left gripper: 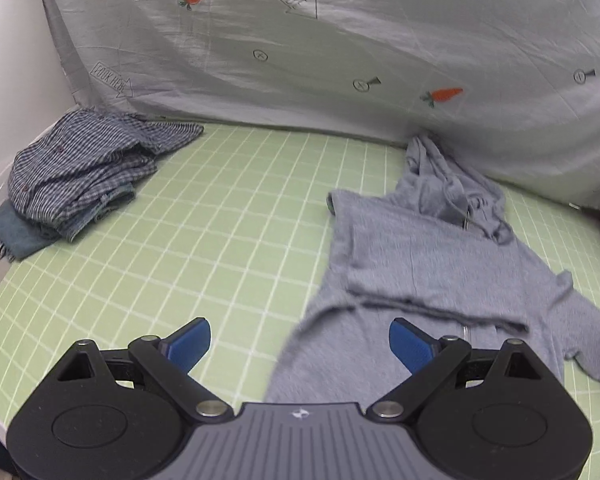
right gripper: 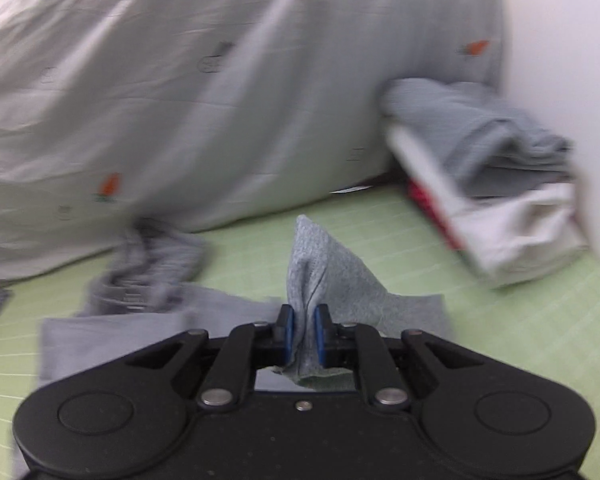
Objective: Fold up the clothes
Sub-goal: 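Grasp the other hoodie side edge with the right gripper and fold it inward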
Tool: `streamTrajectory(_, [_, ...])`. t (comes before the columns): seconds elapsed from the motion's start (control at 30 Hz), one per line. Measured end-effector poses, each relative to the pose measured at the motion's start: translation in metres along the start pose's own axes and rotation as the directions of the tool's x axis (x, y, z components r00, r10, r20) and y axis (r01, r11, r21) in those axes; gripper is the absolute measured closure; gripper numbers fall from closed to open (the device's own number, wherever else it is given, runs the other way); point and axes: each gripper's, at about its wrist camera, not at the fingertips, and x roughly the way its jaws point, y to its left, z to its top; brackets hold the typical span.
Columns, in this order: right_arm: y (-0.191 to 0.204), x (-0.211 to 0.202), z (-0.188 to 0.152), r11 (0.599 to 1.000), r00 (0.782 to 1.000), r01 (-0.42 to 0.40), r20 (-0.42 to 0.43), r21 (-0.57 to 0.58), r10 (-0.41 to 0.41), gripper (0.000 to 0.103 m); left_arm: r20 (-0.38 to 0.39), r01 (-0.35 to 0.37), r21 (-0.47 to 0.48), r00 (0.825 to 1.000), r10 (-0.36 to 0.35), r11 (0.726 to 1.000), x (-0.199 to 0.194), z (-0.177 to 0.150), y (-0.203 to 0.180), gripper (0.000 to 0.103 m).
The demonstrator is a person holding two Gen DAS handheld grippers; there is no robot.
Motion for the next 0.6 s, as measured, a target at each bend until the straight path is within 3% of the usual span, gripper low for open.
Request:
streamTrajectory(0.1, [0.066,0.018,0.003,0.99,0.99,-0.139,-0.003,-0.021,0.139,0.091,-0.001,0.003,-0.023,1.0,-0.003,1.0,0.022,0.016,0.011,0.007])
streamTrajectory(0.23, [0.136,0.056,0.016,0.942,0.943,-0.332,-0.047,-0.051,0.33,0.09,0.005,-0.011,-0.065,1.0,0.011,0.998,0.053,0.039,0.024,0.007])
streamTrajectory(0.27, [0.149,0.067,0.015,0.936,0.938,-0.343,-0.084,-0.078,0.337,0.085,-0.002,-0.018,-0.079,1.0,0.018,0.997,0.06,0.043,0.027,0.007])
streamTrajectory(0.3, [0.162,0.078,0.014,0.929,0.932,-0.355,-0.12,-0.105,0.342,0.068,-0.01,-0.026,-0.094,1.0,0.025,0.995,0.068,0.046,0.029,0.007])
streamTrajectory(0.33, [0.168,0.086,0.011,0.93,0.932,-0.35,-0.149,-0.117,0.331,0.058,-0.024,-0.033,-0.111,0.999,0.031,0.993,0.075,0.049,0.031,0.007])
streamTrajectory(0.37, [0.168,0.092,0.007,0.938,0.937,-0.326,-0.171,-0.116,0.304,0.038,-0.039,-0.041,-0.125,0.999,0.037,0.991,0.082,0.05,0.033,0.007])
streamTrajectory(0.4, [0.167,0.097,0.003,0.946,0.941,-0.302,-0.194,-0.116,0.277,0.026,-0.046,-0.048,-0.132,0.998,0.042,0.99,0.086,0.049,0.034,0.007])
streamTrajectory(0.47, [0.153,0.103,-0.005,0.961,0.952,-0.244,-0.218,-0.13,0.213,0.015,-0.055,-0.051,-0.13,0.998,0.044,0.99,0.092,0.047,0.033,0.007])
streamTrajectory(0.6, [0.106,0.108,-0.022,0.982,0.969,-0.05,-0.249,-0.183,0.003,0.013,-0.114,-0.028,-0.102,0.993,0.016,0.994,0.116,0.045,0.017,0.007])
